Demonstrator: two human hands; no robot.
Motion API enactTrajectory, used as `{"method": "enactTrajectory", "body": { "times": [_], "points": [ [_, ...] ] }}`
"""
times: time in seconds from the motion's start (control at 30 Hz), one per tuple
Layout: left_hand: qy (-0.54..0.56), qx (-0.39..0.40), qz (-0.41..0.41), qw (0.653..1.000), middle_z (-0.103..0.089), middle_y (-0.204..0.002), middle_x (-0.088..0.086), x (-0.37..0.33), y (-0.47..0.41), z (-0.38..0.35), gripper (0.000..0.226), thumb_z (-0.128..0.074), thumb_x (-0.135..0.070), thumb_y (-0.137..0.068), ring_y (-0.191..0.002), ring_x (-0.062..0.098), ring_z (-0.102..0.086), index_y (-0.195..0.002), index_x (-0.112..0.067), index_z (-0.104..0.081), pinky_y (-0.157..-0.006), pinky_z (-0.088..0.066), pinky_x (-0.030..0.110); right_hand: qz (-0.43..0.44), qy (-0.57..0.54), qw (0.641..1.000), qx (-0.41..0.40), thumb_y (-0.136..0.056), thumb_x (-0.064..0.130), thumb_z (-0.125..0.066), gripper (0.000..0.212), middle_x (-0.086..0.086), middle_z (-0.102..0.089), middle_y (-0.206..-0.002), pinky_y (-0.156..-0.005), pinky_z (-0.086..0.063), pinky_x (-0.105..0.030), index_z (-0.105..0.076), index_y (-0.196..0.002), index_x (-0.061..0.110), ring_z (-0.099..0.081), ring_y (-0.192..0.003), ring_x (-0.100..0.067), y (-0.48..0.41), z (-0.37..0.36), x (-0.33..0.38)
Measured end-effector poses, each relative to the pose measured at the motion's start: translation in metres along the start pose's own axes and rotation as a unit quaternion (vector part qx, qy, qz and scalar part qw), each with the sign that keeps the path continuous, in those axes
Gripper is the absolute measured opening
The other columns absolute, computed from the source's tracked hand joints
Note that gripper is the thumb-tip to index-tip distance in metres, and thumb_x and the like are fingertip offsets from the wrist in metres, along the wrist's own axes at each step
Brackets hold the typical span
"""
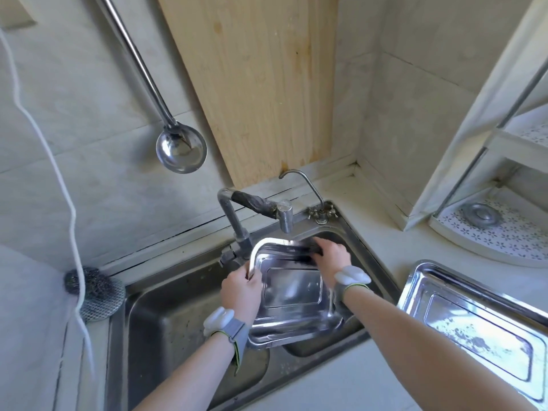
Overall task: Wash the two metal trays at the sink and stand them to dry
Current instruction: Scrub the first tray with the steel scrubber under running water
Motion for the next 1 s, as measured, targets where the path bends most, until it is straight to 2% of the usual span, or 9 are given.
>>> {"method": "enactTrajectory", "body": {
  "times": [0.07, 0.23, 0.3, 0.4, 0.6, 0.73, 0.83, 0.9, 1.0],
  "points": [
    [-0.005, 0.001, 0.004, 1.000, -0.044, -0.047, 0.001, -0.004, -0.001, -0.004, 0.043, -0.054, -0.025, -0.090, -0.049, 0.025, -0.041, -0.050, -0.016, -0.041, -0.048, -0.027, 0.028, -0.026, -0.007, 0.999, -0.017, -0.090, 0.012, -0.055, 0.022, -0.002, -0.069, -0.103, -0.066, -0.037, -0.027, -0.063, -0.108, 0.020, -0.064, -0.092, -0.028, 0.003, -0.004, 0.006],
    [0.002, 0.015, -0.006, 1.000, -0.049, -0.053, 0.005, -0.013, -0.006, -0.008, 0.036, -0.055, -0.026, -0.090, -0.057, 0.030, -0.044, -0.056, -0.015, -0.048, -0.053, -0.031, 0.029, 0.190, -0.100, 0.976, -0.045, -0.090, 0.016, -0.064, 0.038, -0.007, -0.065, -0.123, -0.088, -0.054, -0.031, -0.060, -0.128, 0.014, -0.067, -0.096, -0.023, 0.016, -0.011, 0.077],
    [0.014, 0.005, -0.009, 1.000, -0.043, -0.048, 0.002, -0.009, -0.001, -0.001, 0.043, -0.054, -0.023, -0.091, -0.050, 0.024, -0.038, -0.051, -0.015, -0.042, -0.049, -0.027, 0.027, 0.129, -0.047, 0.990, -0.025, -0.092, 0.014, -0.060, 0.033, -0.004, -0.066, -0.121, -0.087, -0.052, -0.032, -0.060, -0.124, 0.018, -0.065, -0.100, -0.025, 0.006, -0.002, 0.036],
    [-0.007, 0.000, -0.021, 1.000, -0.041, -0.047, -0.001, -0.014, 0.005, 0.000, 0.045, -0.054, -0.022, -0.091, -0.048, 0.021, -0.039, -0.049, -0.017, -0.039, -0.047, -0.026, 0.026, -0.080, 0.009, 0.997, -0.009, -0.092, 0.007, -0.048, 0.026, -0.006, -0.066, -0.114, -0.082, -0.049, -0.034, -0.061, -0.111, 0.020, -0.062, -0.098, -0.030, 0.001, 0.001, -0.021],
    [0.010, 0.000, -0.021, 1.000, -0.042, -0.046, 0.002, -0.012, -0.002, 0.002, 0.041, -0.054, -0.023, -0.089, -0.051, 0.026, -0.038, -0.051, -0.013, -0.043, -0.050, -0.028, 0.029, 0.167, -0.066, 0.983, -0.034, -0.091, 0.013, -0.061, 0.030, -0.001, -0.066, -0.115, -0.080, -0.054, -0.035, -0.060, -0.120, 0.018, -0.065, -0.090, -0.024, 0.010, -0.011, 0.053],
    [0.006, -0.006, -0.047, 0.999, -0.043, -0.045, 0.001, -0.012, 0.008, 0.009, 0.041, -0.053, -0.023, -0.091, -0.045, 0.018, -0.037, -0.052, -0.011, -0.045, -0.048, -0.027, 0.027, -0.115, 0.000, 0.993, -0.024, -0.091, 0.004, -0.046, 0.027, -0.004, -0.069, -0.104, -0.074, -0.050, -0.033, -0.060, -0.100, 0.024, -0.065, -0.089, -0.030, -0.002, 0.004, -0.037],
    [0.002, -0.005, -0.020, 1.000, -0.042, -0.046, 0.002, -0.015, 0.002, 0.001, 0.040, -0.054, -0.021, -0.090, -0.047, 0.020, -0.035, -0.052, -0.013, -0.043, -0.047, -0.024, 0.027, 0.070, -0.056, 0.995, -0.047, -0.093, 0.011, -0.057, 0.026, -0.005, -0.067, -0.115, -0.079, -0.051, -0.028, -0.060, -0.119, 0.015, -0.066, -0.094, -0.028, 0.004, -0.013, 0.041],
    [0.020, 0.000, -0.010, 1.000, -0.038, -0.046, 0.003, -0.013, -0.001, -0.001, 0.039, -0.054, -0.017, -0.088, -0.050, 0.022, -0.031, -0.051, -0.010, -0.041, -0.049, -0.023, 0.029, 0.173, -0.074, 0.981, -0.038, -0.093, 0.016, -0.060, 0.038, -0.007, -0.063, -0.124, -0.084, -0.055, -0.039, -0.055, -0.131, 0.015, -0.066, -0.093, -0.029, 0.014, -0.018, 0.074],
    [0.044, -0.007, -0.002, 0.999, -0.033, -0.045, 0.001, -0.001, -0.001, 0.009, 0.044, -0.054, -0.015, -0.089, -0.047, 0.017, -0.026, -0.050, -0.011, -0.035, -0.050, -0.020, 0.026, 0.090, -0.007, 0.996, -0.006, -0.092, 0.010, -0.055, 0.034, -0.003, -0.064, -0.119, -0.083, -0.056, -0.045, -0.055, -0.122, 0.026, -0.065, -0.092, -0.027, -0.006, -0.009, 0.021]
  ]
}}
Point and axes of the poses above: each hand's wrist, its own y-axis away from the middle knuckle, its own z-axis out of the back of the hand, x = y × z, the point moved 6 cm from there along -y, towards the middle knuckle
